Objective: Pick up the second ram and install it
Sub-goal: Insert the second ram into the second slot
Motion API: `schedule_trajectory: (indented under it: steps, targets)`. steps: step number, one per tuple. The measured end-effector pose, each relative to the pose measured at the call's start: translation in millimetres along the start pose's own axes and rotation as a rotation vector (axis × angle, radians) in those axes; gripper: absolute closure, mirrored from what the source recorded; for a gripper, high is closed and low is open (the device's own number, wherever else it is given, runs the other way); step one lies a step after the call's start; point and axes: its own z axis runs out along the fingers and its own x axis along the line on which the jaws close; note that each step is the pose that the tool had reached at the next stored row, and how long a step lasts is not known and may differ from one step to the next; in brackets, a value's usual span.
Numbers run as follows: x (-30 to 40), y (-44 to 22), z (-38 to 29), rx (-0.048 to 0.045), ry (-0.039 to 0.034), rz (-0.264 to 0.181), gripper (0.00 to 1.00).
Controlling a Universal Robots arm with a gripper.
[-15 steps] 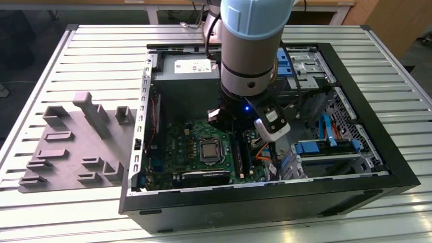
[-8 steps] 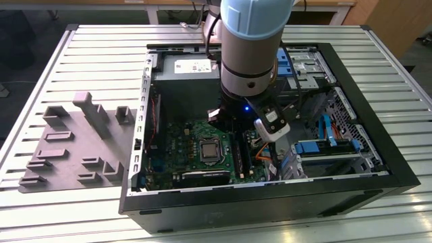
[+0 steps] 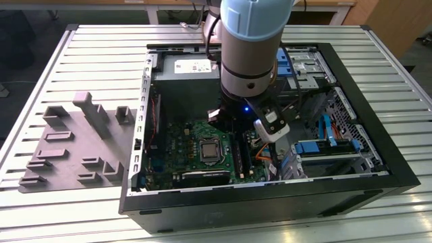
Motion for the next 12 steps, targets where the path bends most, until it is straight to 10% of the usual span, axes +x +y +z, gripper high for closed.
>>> schedule_trajectory:
  steps: [12]
  targets:
    - [0.2,-0.2,3.9,0.0001,0.0,0.0,0.89]
